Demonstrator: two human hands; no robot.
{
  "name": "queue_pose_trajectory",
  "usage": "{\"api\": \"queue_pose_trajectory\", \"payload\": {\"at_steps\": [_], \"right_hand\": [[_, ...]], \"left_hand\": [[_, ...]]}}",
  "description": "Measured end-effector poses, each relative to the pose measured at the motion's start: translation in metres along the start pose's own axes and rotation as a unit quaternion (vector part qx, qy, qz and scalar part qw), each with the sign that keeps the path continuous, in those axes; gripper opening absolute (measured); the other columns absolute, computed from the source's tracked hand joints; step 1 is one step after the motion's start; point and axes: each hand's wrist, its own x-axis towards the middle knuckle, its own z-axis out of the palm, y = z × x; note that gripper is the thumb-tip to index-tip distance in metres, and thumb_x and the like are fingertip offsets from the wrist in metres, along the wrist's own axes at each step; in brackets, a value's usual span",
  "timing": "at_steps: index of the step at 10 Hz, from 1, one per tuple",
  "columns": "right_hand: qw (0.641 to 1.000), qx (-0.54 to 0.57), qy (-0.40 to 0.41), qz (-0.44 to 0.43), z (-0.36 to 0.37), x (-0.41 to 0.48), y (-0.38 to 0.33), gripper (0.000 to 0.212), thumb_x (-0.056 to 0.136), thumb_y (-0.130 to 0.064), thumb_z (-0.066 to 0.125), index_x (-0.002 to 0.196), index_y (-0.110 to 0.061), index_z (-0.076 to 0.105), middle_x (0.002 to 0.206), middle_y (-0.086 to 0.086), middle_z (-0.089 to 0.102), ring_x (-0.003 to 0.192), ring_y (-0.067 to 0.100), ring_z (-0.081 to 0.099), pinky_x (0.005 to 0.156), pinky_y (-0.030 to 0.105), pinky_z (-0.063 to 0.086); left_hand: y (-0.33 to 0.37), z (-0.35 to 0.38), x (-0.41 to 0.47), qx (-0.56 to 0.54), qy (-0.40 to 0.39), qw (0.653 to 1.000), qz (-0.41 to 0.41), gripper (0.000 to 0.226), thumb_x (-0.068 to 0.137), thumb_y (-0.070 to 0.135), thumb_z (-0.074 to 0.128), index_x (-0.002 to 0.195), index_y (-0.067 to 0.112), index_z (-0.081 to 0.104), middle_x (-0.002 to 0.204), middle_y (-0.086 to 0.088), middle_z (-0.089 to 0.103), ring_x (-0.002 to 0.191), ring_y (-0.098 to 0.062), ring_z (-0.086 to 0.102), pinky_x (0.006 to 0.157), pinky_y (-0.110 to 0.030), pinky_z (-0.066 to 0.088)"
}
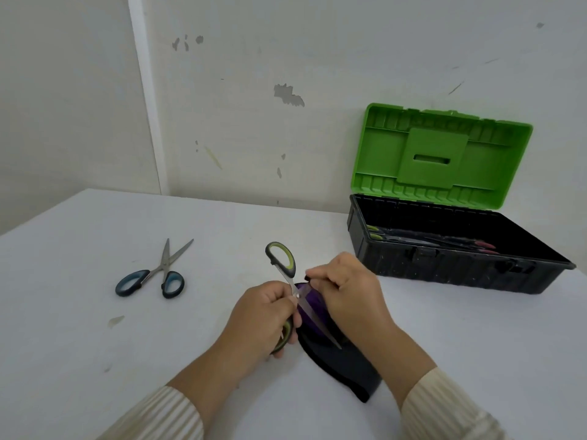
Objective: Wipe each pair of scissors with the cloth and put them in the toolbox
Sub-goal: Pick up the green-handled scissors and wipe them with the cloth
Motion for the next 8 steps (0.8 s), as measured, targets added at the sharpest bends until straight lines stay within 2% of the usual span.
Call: {"api": "queue_pose_trajectory", "payload": {"at_steps": [1, 2, 3, 4, 5, 6, 7, 8], "right_hand": [[0.998, -0.01, -0.057, -0.023, 0.005, -0.007, -0.005, 0.016, 0.086, -0.009, 0.056, 0.093, -0.011, 0.071, 0.069, -0.012, 0.043, 0.07, 0.013, 0.049, 0.066, 0.018, 0.045], [0.999, -0.014, -0.021, 0.022, 0.005, -0.001, 0.005, 0.017, 0.085, -0.005, 0.059, 0.094, -0.01, 0.072, 0.073, -0.008, 0.047, 0.069, 0.008, 0.053, 0.069, 0.007, 0.043], [0.999, -0.025, 0.001, 0.024, 0.007, -0.001, 0.01, 0.016, 0.085, -0.006, 0.06, 0.093, -0.011, 0.073, 0.078, -0.002, 0.05, 0.073, 0.009, 0.054, 0.069, 0.006, 0.042], [1.0, -0.023, -0.018, -0.003, 0.011, -0.006, 0.009, 0.014, 0.083, -0.006, 0.061, 0.089, -0.01, 0.073, 0.078, 0.004, 0.054, 0.071, 0.01, 0.054, 0.069, 0.009, 0.044], [0.992, 0.001, 0.084, 0.091, -0.004, 0.008, 0.035, 0.017, 0.081, -0.007, 0.063, 0.084, -0.019, 0.074, 0.088, 0.005, 0.062, 0.081, 0.011, 0.057, 0.074, 0.002, 0.036], [0.957, 0.134, 0.171, 0.194, -0.027, 0.007, 0.047, 0.03, 0.082, -0.01, 0.062, 0.075, -0.038, 0.068, 0.097, 0.001, 0.067, 0.094, 0.015, 0.061, 0.09, 0.027, 0.046], [0.973, 0.131, 0.158, 0.102, -0.022, -0.001, 0.023, 0.025, 0.081, -0.008, 0.065, 0.078, -0.032, 0.069, 0.088, -0.006, 0.069, 0.089, 0.007, 0.061, 0.088, 0.022, 0.047], [0.997, 0.023, 0.048, -0.049, 0.006, -0.009, 0.001, 0.015, 0.078, -0.007, 0.064, 0.078, -0.02, 0.071, 0.079, -0.005, 0.063, 0.082, 0.002, 0.055, 0.075, 0.01, 0.042]], "left_hand": [[0.001, -0.001, 0.0, 0.01, 0.001, 1.0, 0.002, 0.026, 0.091, 0.006, 0.047, 0.067, 0.004, 0.058, 0.053, -0.011, 0.061, 0.039, -0.024, 0.045, 0.037, -0.022, 0.033], [0.002, -0.002, 0.0, 0.014, 0.001, 1.0, -0.001, 0.03, 0.091, 0.007, 0.047, 0.063, 0.008, 0.055, 0.054, -0.01, 0.061, 0.046, -0.026, 0.048, 0.037, -0.022, 0.033], [0.004, -0.003, -0.001, 0.015, -0.007, 1.0, -0.001, 0.031, 0.091, 0.004, 0.046, 0.061, 0.009, 0.053, 0.054, -0.008, 0.06, 0.044, -0.022, 0.051, 0.035, -0.021, 0.033], [0.004, -0.004, -0.001, 0.015, -0.012, 1.0, -0.003, 0.031, 0.091, 0.003, 0.047, 0.061, 0.01, 0.053, 0.053, -0.005, 0.06, 0.045, -0.022, 0.052, 0.034, -0.02, 0.033], [0.008, -0.008, -0.004, 0.018, -0.029, 0.999, -0.001, 0.03, 0.091, 0.005, 0.047, 0.063, 0.008, 0.053, 0.048, -0.004, 0.058, 0.038, -0.015, 0.049, 0.035, -0.02, 0.035], [0.01, -0.013, -0.002, -0.012, -0.017, 1.0, 0.013, 0.03, 0.09, 0.007, 0.048, 0.061, 0.011, 0.055, 0.055, -0.007, 0.06, 0.042, -0.016, 0.052, 0.039, -0.022, 0.037], [0.007, -0.014, 0.003, -0.036, 0.0, 0.999, 0.016, 0.029, 0.09, 0.007, 0.049, 0.063, 0.011, 0.056, 0.056, -0.004, 0.061, 0.041, -0.016, 0.054, 0.039, -0.022, 0.037], [0.006, -0.01, 0.001, -0.03, -0.008, 0.999, 0.022, 0.026, 0.091, 0.005, 0.048, 0.067, 0.007, 0.056, 0.053, -0.003, 0.06, 0.04, -0.017, 0.052, 0.038, -0.022, 0.035]]}}
